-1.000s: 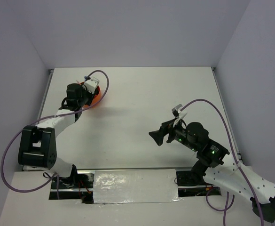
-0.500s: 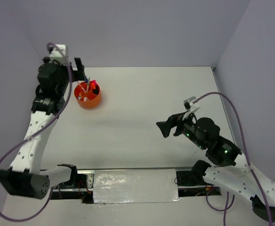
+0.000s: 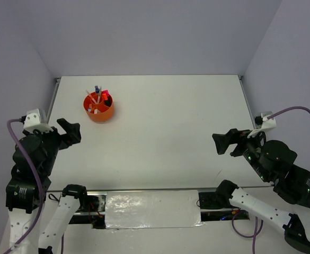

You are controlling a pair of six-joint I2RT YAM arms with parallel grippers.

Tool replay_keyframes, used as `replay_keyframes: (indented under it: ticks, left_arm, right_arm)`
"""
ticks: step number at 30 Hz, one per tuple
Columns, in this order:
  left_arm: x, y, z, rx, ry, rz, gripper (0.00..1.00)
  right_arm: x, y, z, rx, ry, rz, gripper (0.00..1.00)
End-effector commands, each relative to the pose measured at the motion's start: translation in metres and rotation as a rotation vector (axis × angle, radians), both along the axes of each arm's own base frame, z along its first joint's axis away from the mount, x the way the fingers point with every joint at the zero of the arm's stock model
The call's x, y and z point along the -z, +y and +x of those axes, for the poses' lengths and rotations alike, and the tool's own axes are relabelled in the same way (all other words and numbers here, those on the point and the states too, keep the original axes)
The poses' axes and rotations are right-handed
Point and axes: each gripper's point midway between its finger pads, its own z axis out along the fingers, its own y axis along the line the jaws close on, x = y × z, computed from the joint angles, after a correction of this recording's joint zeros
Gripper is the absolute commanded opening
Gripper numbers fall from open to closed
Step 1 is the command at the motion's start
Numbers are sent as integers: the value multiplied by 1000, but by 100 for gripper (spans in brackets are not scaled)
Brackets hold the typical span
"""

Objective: Sort the stationery into containers
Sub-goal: Reset both arms

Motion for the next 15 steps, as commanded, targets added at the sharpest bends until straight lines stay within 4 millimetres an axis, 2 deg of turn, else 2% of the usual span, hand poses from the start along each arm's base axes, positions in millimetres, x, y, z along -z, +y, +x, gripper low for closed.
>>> replay_keyframes:
  ticks: [1, 2, 5, 9, 15]
  left_arm:
    - [15, -8, -30, 59, 54, -17, 99]
    - [17, -8, -39, 69, 46, -9, 99]
    - [27, -11, -48, 94, 50, 0, 99]
    - [50, -9, -50, 101, 114, 38, 99]
    - [50, -10, -52, 109, 108, 49, 99]
  right_arm:
    - [11, -23, -12, 47, 41, -48, 100]
    - [12, -25, -13, 54, 42, -52, 100]
    - [11, -34, -17, 68, 19, -39, 100]
    - [13, -40, -16, 91, 8, -52, 100]
    - [17, -39, -15, 94, 24, -61, 100]
